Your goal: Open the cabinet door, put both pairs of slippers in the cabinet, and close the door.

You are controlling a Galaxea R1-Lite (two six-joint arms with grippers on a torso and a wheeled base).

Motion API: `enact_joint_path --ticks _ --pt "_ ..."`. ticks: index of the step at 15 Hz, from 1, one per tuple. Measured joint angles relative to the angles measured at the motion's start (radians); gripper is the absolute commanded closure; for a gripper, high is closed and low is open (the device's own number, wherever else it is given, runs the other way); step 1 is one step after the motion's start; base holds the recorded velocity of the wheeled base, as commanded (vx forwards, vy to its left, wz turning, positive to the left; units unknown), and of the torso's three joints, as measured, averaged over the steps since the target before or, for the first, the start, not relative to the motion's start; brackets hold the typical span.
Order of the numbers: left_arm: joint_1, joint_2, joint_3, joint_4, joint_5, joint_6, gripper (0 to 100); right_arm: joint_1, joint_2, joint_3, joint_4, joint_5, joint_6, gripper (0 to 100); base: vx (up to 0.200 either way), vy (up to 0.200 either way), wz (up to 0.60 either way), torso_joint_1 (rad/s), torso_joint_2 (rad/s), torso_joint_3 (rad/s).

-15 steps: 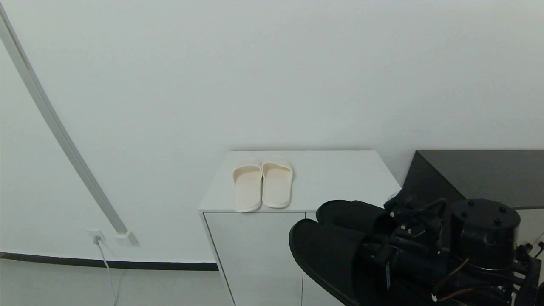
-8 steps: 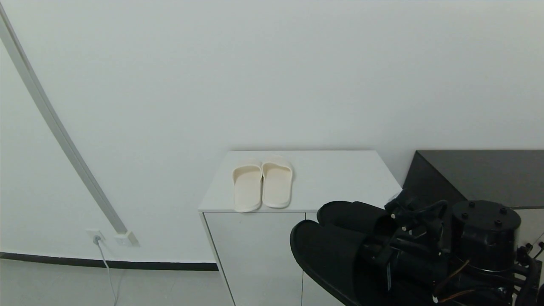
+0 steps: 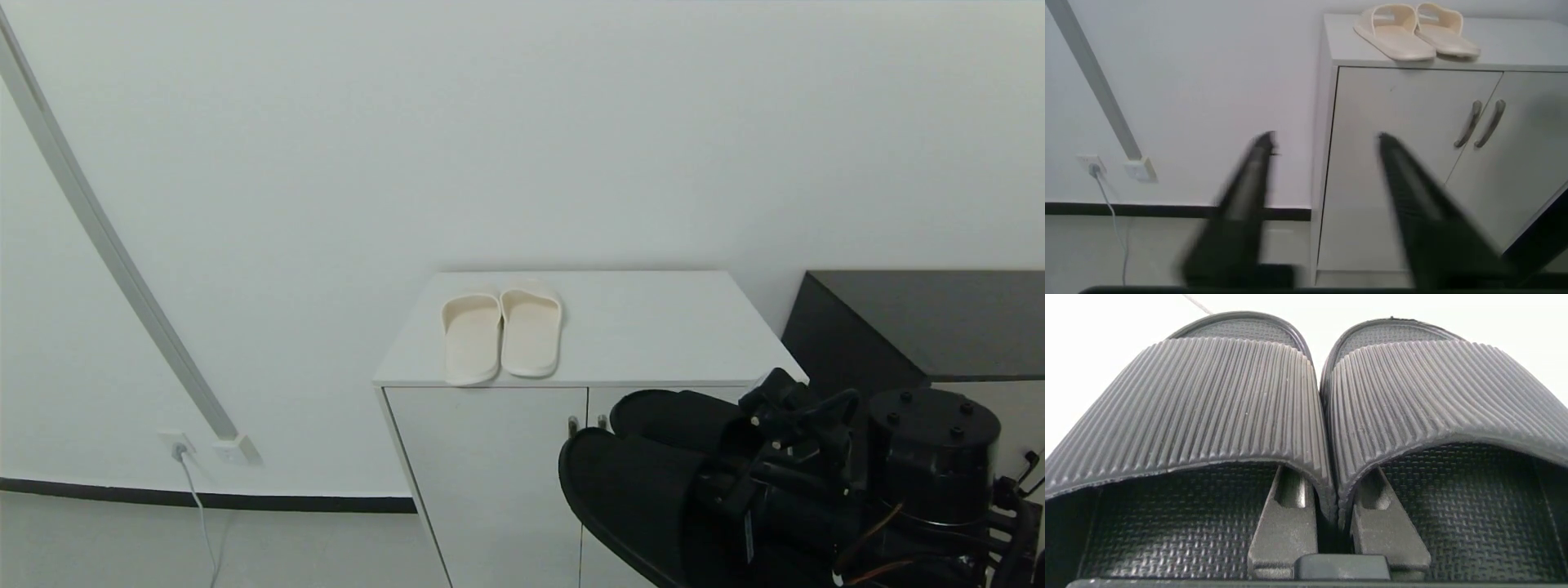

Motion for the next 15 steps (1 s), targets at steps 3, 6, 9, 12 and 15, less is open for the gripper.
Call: enact_joint_path --ticks 3,6,9,12,15 --pt "0.000 0.000 0.000 -0.001 0.000 -0.001 0 0.000 0.000 0.009 0.000 0.001 -0.007 100 0.000 0.000 0.00 -0.198 0.45 0.261" --pt "0.000 0.000 0.001 -0.001 0.000 0.000 0 0.000 0.000 0.013 0.000 0.002 -0.008 100 0.000 0.000 0.00 -0.230 0.54 0.320" --pt "0.000 0.000 0.001 -0.001 0.000 0.000 0 0.000 0.000 0.014 0.000 0.002 -0.012 100 0.000 0.000 0.00 -0.222 0.54 0.318" --pt "0.000 0.000 0.000 -0.001 0.000 0.001 0 0.000 0.000 0.015 0.000 0.002 -0.013 100 0.000 0.000 0.00 -0.207 0.52 0.320" --pt "0.000 0.000 0.000 -0.001 0.000 0.000 0 0.000 0.000 0.022 -0.015 0.001 -0.013 100 0.000 0.000 0.00 -0.186 0.50 0.325"
